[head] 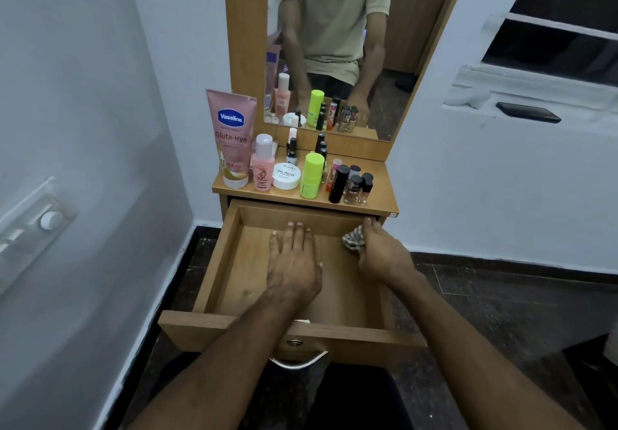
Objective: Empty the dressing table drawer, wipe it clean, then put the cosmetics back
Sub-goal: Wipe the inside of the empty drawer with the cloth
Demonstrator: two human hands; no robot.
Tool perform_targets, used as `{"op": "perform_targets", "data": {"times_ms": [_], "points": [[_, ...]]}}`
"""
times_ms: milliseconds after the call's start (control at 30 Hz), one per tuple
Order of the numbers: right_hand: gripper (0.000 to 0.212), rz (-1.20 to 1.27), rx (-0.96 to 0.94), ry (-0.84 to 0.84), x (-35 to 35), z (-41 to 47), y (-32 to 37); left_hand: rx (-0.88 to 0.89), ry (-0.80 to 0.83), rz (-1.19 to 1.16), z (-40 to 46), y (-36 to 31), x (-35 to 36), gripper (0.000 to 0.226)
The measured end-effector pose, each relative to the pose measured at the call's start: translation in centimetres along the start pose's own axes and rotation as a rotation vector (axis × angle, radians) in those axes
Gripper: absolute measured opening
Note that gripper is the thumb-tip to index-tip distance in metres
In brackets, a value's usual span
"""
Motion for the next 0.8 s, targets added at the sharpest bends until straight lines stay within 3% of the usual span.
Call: {"op": "perform_targets", "data": {"times_ms": [267, 400, 533, 600, 700, 800], "points": [[0.047, 0.045, -0.085, 0.005, 0.0, 0.0, -1.1, 0.008, -0.007, 0.006, 0.0, -0.2, 0.2, 0.076], [0.055, 0.018, -0.058, -0.007, -0.3, 0.5, -0.2, -0.014, -0.026, 0.009, 0.0, 0.3, 0.0, 0.076], [0.065, -0.113, -0.148, 0.044, 0.1, -1.1, -1.5, -0.080, -0.043, -0.053, 0.2, 0.7, 0.0, 0.078], [0.053, -0.026, -0.155, -0.051, -0.3, -1.0, -2.1, -0.092, -0.044, -0.064, 0.2, 0.6, 0.0, 0.078], [0.035, 0.161, -0.011, -0.270, -0.3, -0.9, -1.4, -0.099, -0.045, -0.052, 0.2, 0.5, 0.1, 0.078], [0.031, 0.158, 0.116, -0.276, 0.3, 0.2, 0.1, -0.108, -0.050, -0.054, 0.2, 0.5, 0.1, 0.078]]}}
Point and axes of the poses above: each hand's wrist, its own z-axis towards the middle knuckle, its own x-axis out of the palm, y = z × x, the point moved 4 cm from there along z, towards the middle knuckle, and after that the axes turned 2 degrees about -y, right-handed, at the moved point
